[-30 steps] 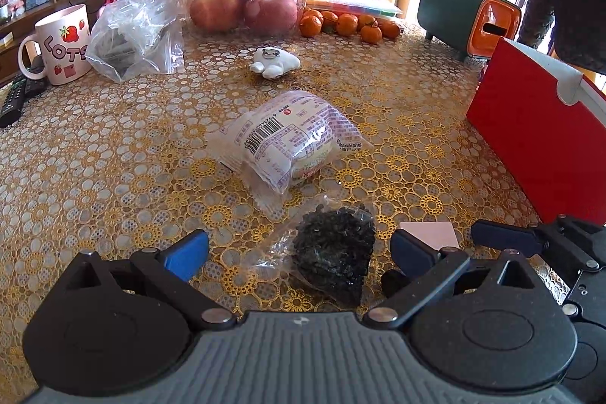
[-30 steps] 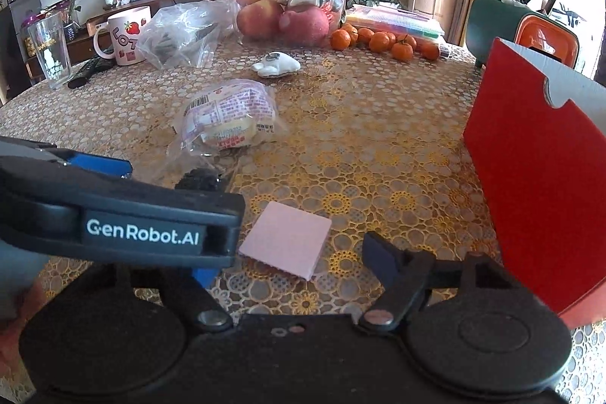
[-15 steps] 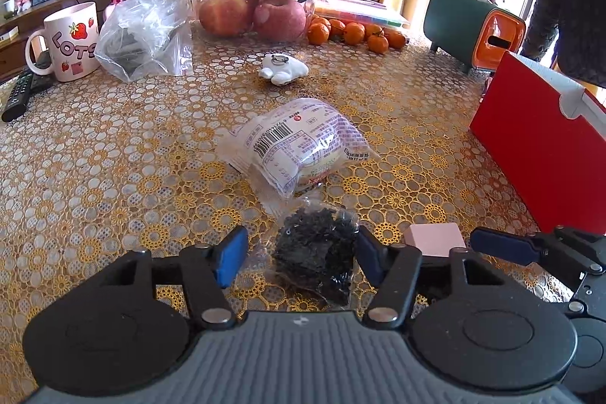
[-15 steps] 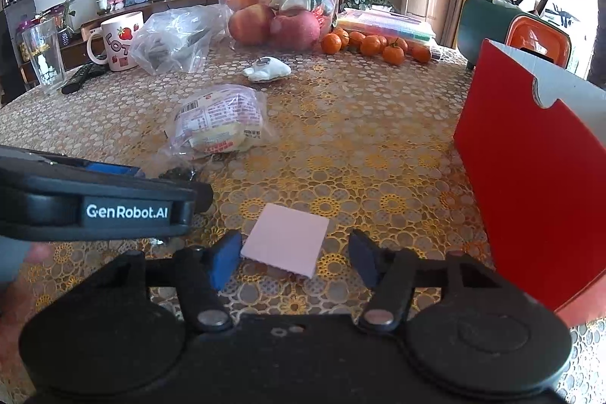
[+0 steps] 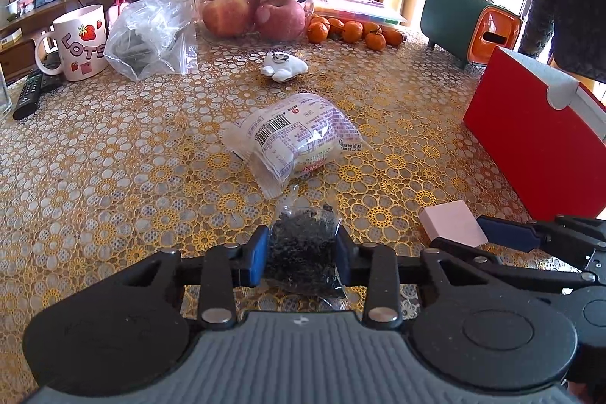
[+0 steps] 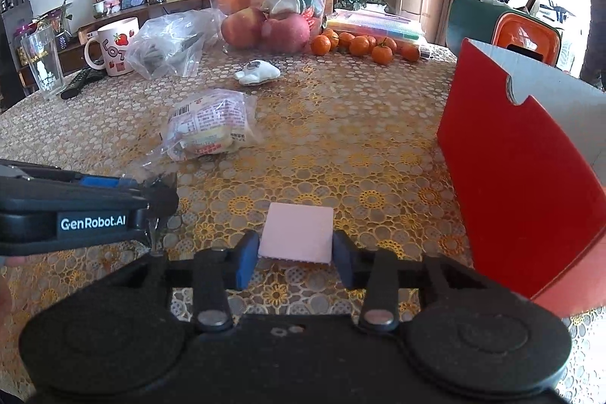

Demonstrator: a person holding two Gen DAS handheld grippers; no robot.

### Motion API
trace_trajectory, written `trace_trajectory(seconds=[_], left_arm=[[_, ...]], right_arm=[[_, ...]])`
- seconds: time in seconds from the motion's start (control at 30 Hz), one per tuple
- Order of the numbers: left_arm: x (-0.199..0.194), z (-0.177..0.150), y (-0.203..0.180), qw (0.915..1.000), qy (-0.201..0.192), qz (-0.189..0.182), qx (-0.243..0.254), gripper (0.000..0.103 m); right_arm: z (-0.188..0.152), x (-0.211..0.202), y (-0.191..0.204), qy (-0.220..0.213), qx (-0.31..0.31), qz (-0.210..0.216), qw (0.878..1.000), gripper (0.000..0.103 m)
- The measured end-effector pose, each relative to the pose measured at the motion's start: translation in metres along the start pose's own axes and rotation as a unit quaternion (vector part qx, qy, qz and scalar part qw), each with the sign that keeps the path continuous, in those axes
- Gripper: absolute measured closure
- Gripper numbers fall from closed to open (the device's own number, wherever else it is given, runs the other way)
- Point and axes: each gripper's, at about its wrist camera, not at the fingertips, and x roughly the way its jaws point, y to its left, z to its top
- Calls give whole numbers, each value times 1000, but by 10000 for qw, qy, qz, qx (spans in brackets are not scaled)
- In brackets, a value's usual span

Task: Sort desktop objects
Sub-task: 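Grasp black granule bag with left gripper while right gripper grasps pink sticky-note pad, then carry granule bag with left gripper while right gripper carries note pad to red box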

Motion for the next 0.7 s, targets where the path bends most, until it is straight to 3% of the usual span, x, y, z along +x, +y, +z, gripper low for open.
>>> trace_trajectory(seconds=[0.37,0.7], left_arm=[[-25,-5,-17,9999,3,-100,96,70],[-65,-5,-54,9993,32,-242,266,70]], right_arm=[[-1,-28,-12,-116,81,71,9999,62],[-2,-79,-34,-235,144,114,9996,62]])
